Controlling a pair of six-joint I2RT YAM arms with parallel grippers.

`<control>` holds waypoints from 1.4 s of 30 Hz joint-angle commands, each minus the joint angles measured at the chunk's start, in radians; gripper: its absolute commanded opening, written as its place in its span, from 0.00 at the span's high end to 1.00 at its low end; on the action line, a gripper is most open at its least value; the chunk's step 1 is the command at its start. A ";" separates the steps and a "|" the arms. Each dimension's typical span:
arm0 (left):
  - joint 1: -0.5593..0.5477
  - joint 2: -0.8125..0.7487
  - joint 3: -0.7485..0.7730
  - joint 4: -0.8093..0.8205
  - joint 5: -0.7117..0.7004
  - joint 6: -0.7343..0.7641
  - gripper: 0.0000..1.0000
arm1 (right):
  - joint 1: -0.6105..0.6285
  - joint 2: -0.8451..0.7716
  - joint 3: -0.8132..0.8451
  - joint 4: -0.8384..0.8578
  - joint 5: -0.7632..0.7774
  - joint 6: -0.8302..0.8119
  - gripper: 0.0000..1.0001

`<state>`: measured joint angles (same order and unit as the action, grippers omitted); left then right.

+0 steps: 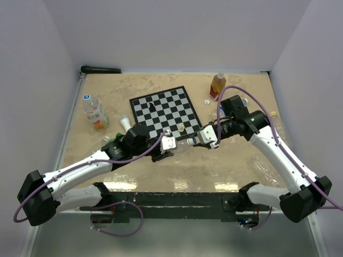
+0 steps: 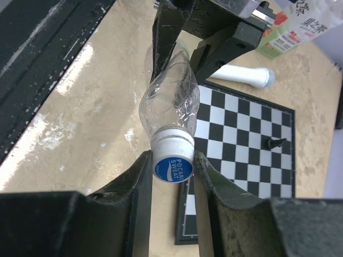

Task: Unscrew the bottle caps
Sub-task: Unscrew the bottle cap from the plastic bottle.

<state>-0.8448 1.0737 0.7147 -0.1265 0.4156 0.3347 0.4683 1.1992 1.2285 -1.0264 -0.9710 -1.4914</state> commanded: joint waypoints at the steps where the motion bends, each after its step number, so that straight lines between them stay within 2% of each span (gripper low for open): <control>1: 0.006 -0.003 -0.014 0.005 0.031 -0.005 1.00 | -0.022 -0.049 -0.024 0.097 0.025 0.161 0.65; 3: 0.006 -0.001 -0.014 0.005 0.025 -0.008 1.00 | -0.022 -0.058 -0.017 0.129 0.037 0.320 0.44; 5: 0.006 0.005 -0.014 0.004 0.000 -0.010 1.00 | -0.022 -0.059 0.002 0.149 0.043 0.422 0.36; 9: 0.006 -0.001 -0.014 -0.001 -0.029 -0.013 1.00 | -0.023 -0.062 0.046 0.132 0.031 0.558 0.28; 18: 0.006 -0.015 -0.020 -0.002 -0.052 -0.011 1.00 | -0.063 -0.147 0.049 0.128 0.199 0.688 0.25; 27: 0.004 -0.017 -0.029 -0.004 -0.081 -0.014 1.00 | -0.129 -0.093 0.063 0.078 0.069 0.733 0.25; 36: 0.003 -0.015 -0.034 -0.002 -0.103 -0.011 1.00 | -0.161 -0.041 0.055 0.193 0.006 0.963 0.25; 42: 0.003 -0.012 -0.032 -0.004 -0.132 -0.006 1.00 | -0.165 -0.032 0.045 0.287 0.041 1.170 0.24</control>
<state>-0.8444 1.0775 0.6800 -0.1558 0.3096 0.3321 0.3077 1.1713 1.2495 -0.8375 -0.9245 -0.5110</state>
